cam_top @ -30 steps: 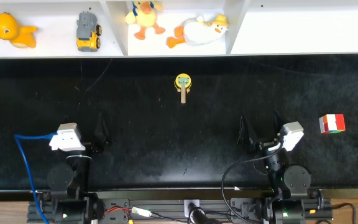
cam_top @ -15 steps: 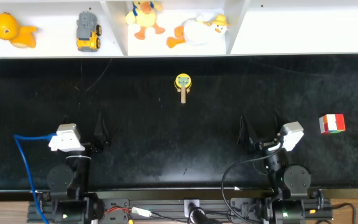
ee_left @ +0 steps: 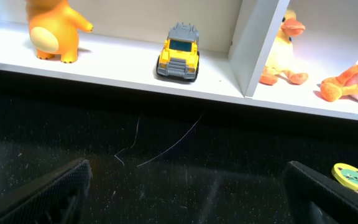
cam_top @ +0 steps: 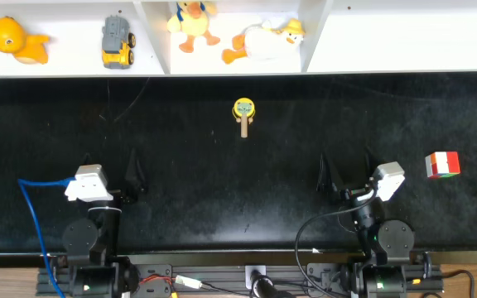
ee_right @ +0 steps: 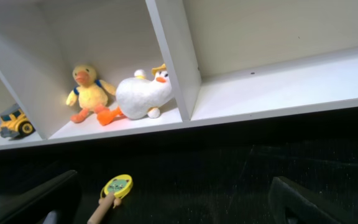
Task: Store Toys
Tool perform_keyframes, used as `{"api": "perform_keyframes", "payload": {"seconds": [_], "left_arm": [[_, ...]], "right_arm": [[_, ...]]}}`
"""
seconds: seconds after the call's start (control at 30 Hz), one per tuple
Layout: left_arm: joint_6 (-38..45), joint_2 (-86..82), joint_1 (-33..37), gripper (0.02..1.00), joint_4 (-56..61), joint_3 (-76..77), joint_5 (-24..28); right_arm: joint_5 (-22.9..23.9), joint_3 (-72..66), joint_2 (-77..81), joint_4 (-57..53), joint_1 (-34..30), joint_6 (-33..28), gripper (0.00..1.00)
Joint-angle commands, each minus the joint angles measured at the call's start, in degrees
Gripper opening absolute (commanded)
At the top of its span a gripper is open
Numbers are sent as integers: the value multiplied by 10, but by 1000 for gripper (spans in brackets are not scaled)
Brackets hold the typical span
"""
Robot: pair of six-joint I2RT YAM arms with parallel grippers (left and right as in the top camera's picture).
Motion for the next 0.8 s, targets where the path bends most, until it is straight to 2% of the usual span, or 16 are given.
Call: {"api": "perform_keyframes", "payload": {"seconds": [0.03,0.4,0.53,0.67,0.8], "left_arm": [[-4,-7,5,998,1,-3,5],[-4,-7,5,998,1,-3,6],[-4,-7,5,998,1,-3,6],[-4,-7,5,998,1,-3,6],[-4,-7,5,998,1,-3,6]], "right_arm": [[2,-8,-5,3,5,5,993],[0,-8,-5,6,5,10,993],[-33,-7,-5,24,5,56,996],[-100,-7,-5,24,5,78,996],[-89,8,5,-10,5,90,998]]}}
